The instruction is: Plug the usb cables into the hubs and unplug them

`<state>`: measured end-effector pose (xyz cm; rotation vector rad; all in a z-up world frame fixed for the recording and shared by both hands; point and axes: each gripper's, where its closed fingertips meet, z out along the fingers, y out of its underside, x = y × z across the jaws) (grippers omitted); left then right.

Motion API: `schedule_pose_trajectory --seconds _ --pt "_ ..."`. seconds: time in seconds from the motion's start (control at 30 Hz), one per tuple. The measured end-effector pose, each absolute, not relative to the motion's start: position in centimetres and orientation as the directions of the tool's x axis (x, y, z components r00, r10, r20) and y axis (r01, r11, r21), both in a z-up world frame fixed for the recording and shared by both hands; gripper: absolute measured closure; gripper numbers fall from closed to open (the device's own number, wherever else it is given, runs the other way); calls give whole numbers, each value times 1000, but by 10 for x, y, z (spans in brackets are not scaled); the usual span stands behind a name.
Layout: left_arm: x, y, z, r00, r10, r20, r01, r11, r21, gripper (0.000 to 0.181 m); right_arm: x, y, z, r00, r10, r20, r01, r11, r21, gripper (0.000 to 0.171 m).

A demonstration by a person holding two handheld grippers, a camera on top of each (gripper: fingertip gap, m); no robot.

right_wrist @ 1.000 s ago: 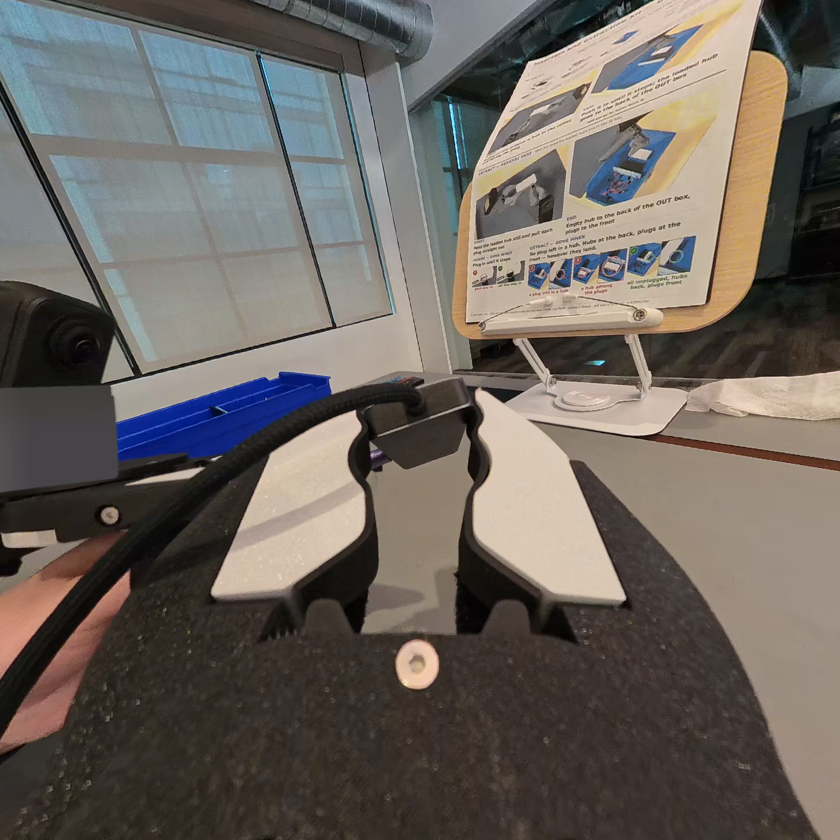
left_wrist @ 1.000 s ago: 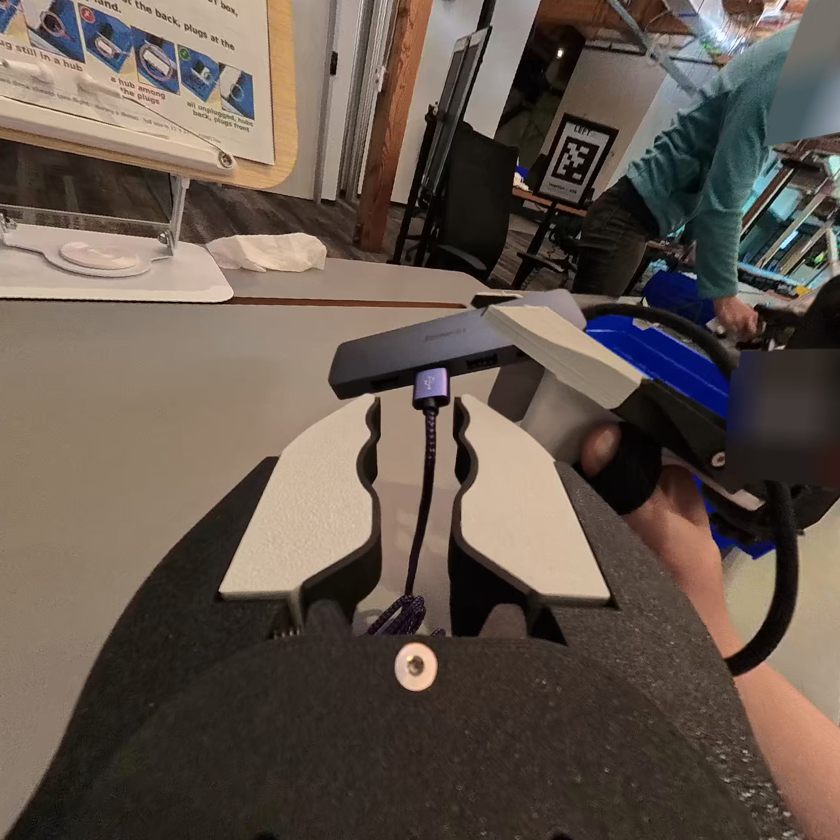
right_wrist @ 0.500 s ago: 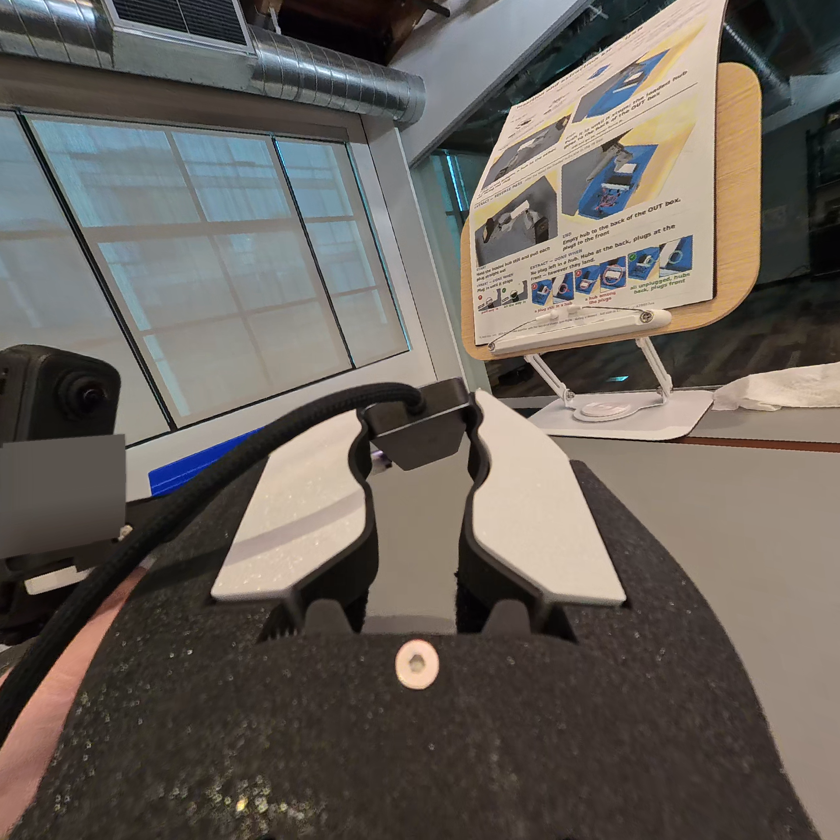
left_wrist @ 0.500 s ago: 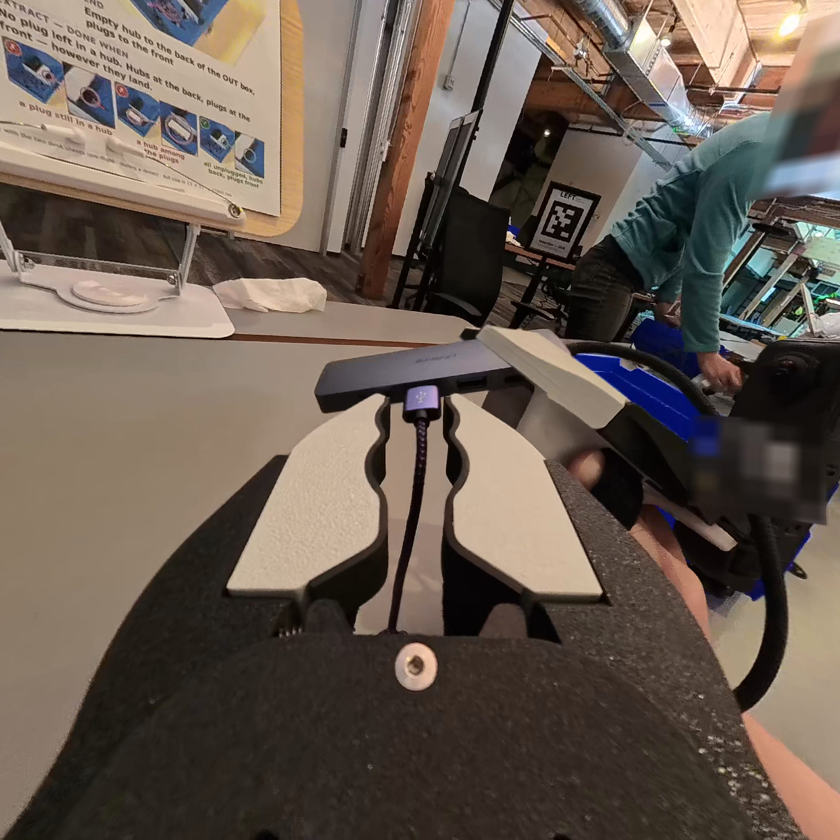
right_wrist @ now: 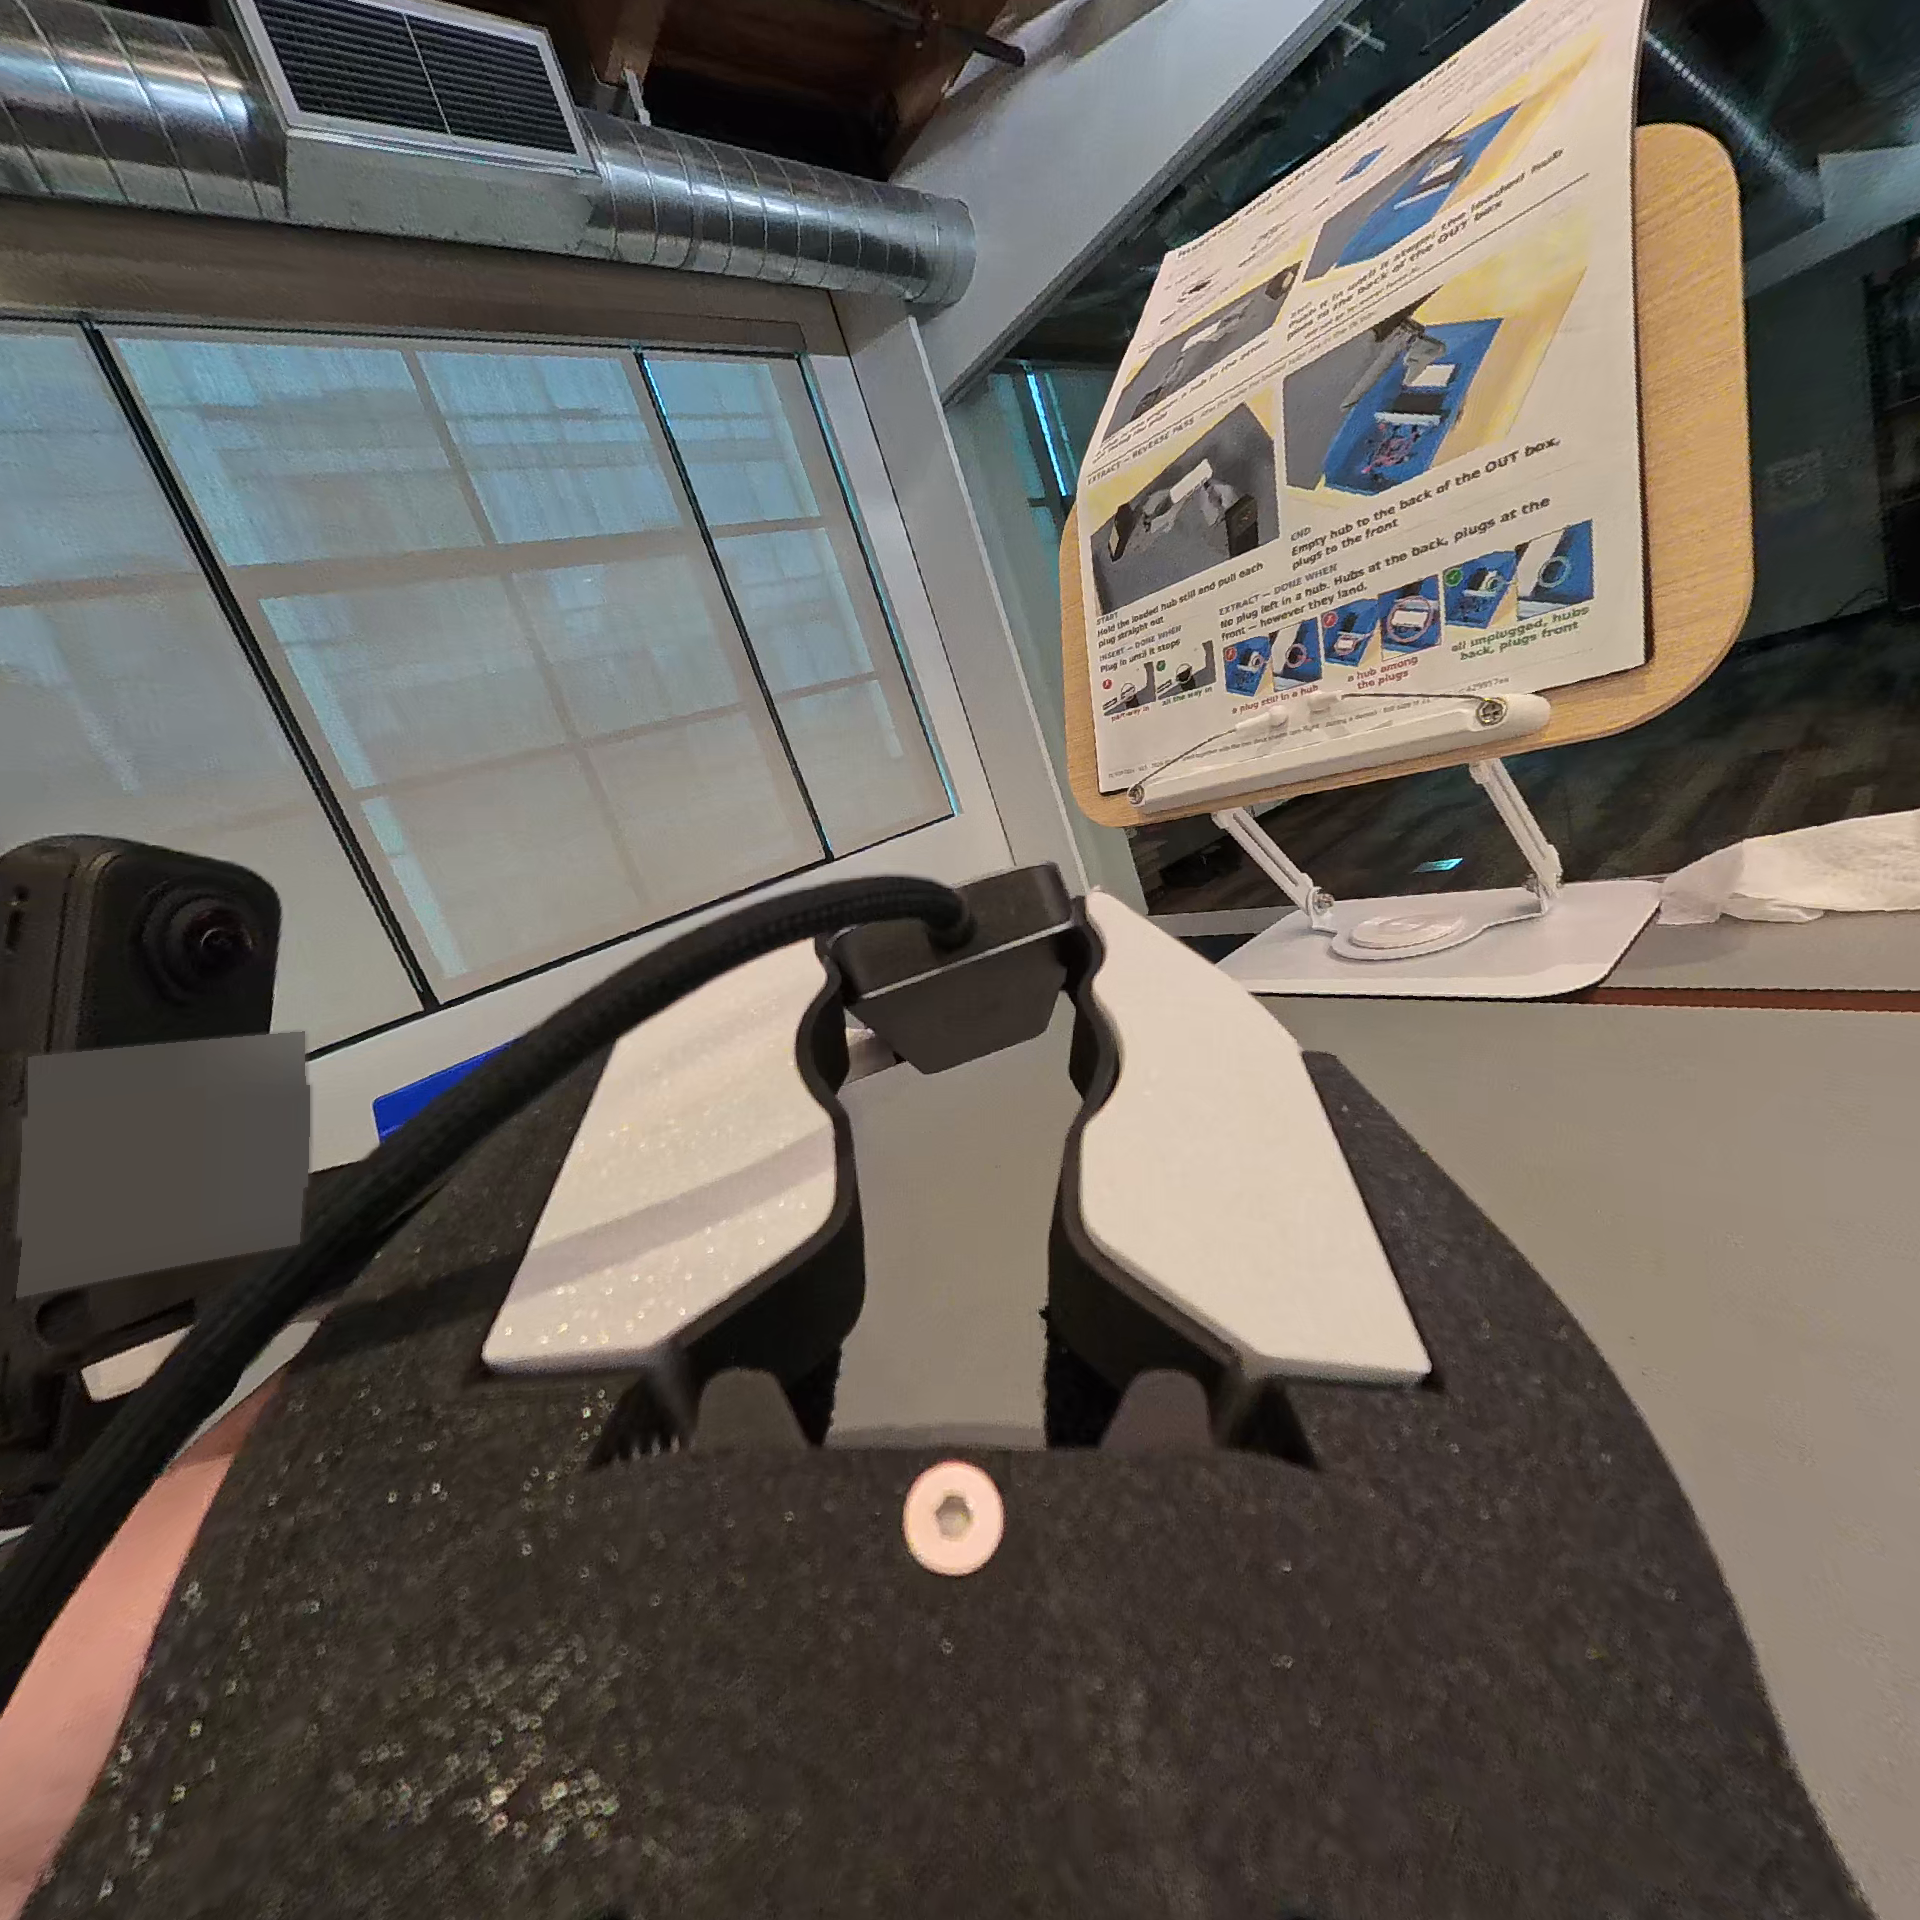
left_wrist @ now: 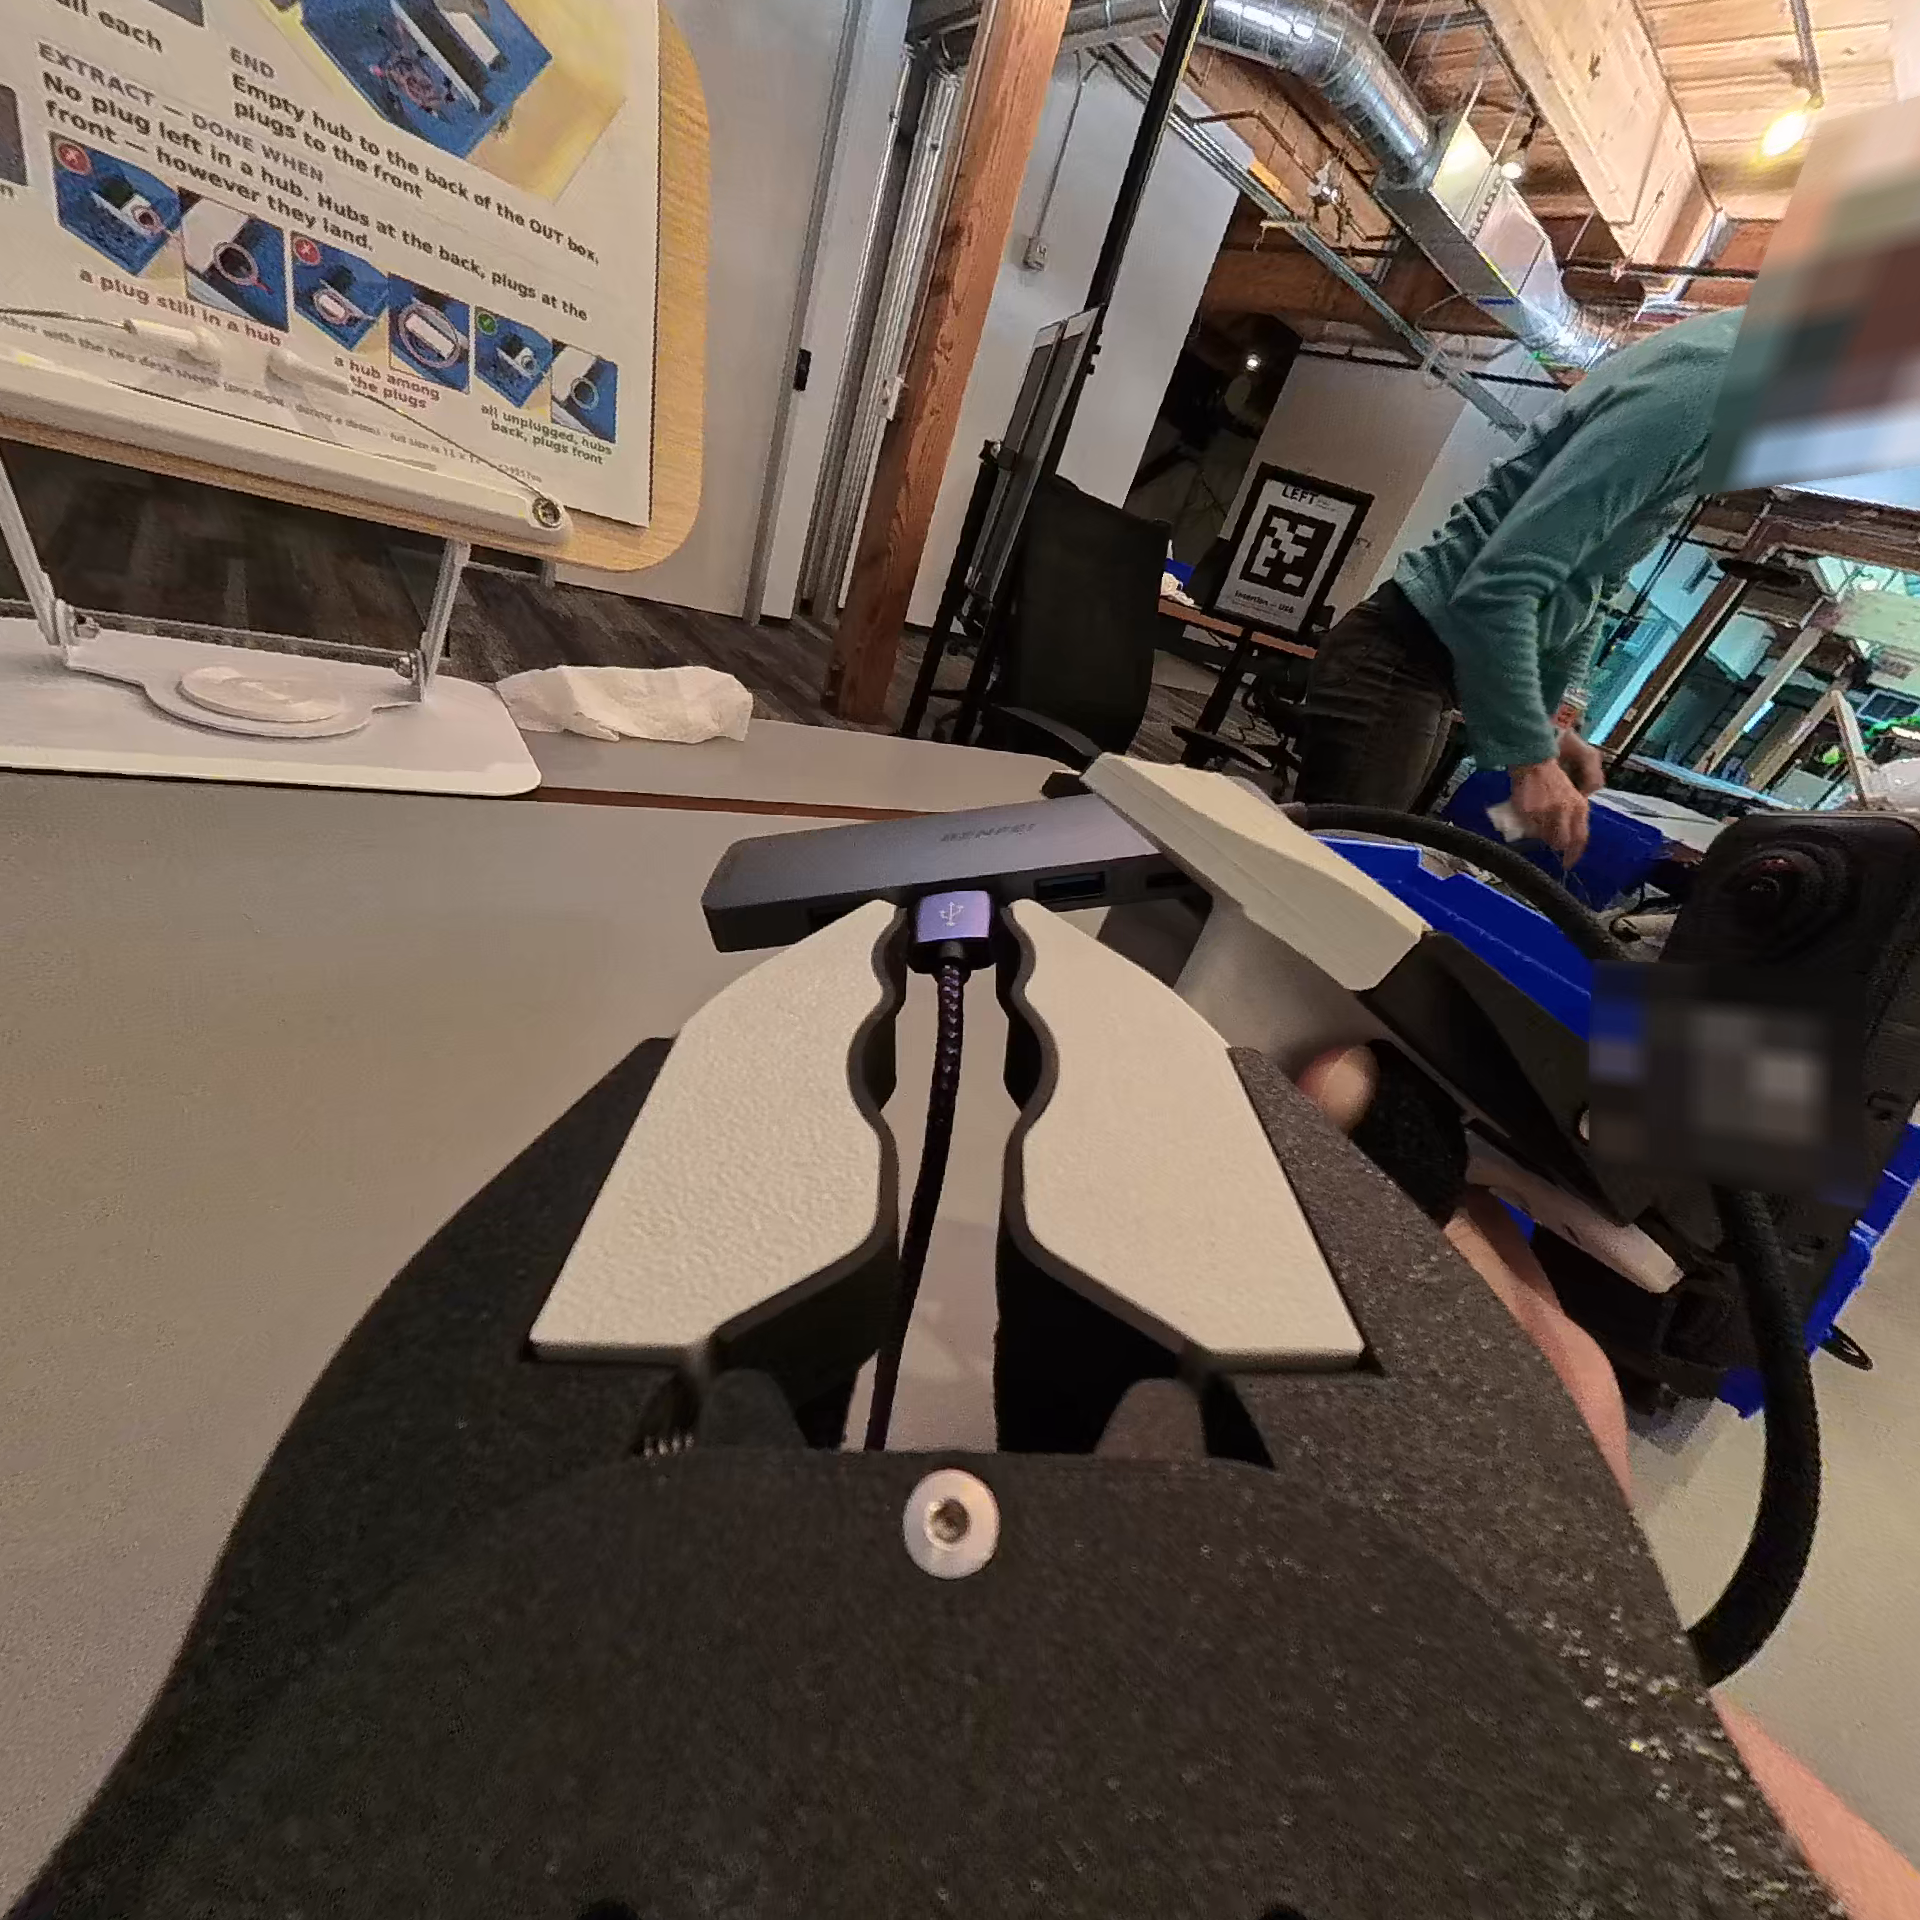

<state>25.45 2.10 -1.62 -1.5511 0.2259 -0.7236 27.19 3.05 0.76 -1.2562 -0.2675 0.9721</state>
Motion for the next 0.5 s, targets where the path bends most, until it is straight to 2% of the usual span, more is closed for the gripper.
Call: schedule_pose_trajectory --seconds 0.1,0.3,0.5 --pt "255 21 -18 778 -560 287 251 -142 -958 166 271 31 6 592 750 -295 -420 -26 -907 132" --pt "250 23 -23 788 -559 257 209 -150 -966 166 270 30 5 598 792 -122 -214 11 -977 124" --pt "251 23 -28 771 -568 290 219 -191 -957 166 271 25 1 571 821 21 -43 55 -998 119"
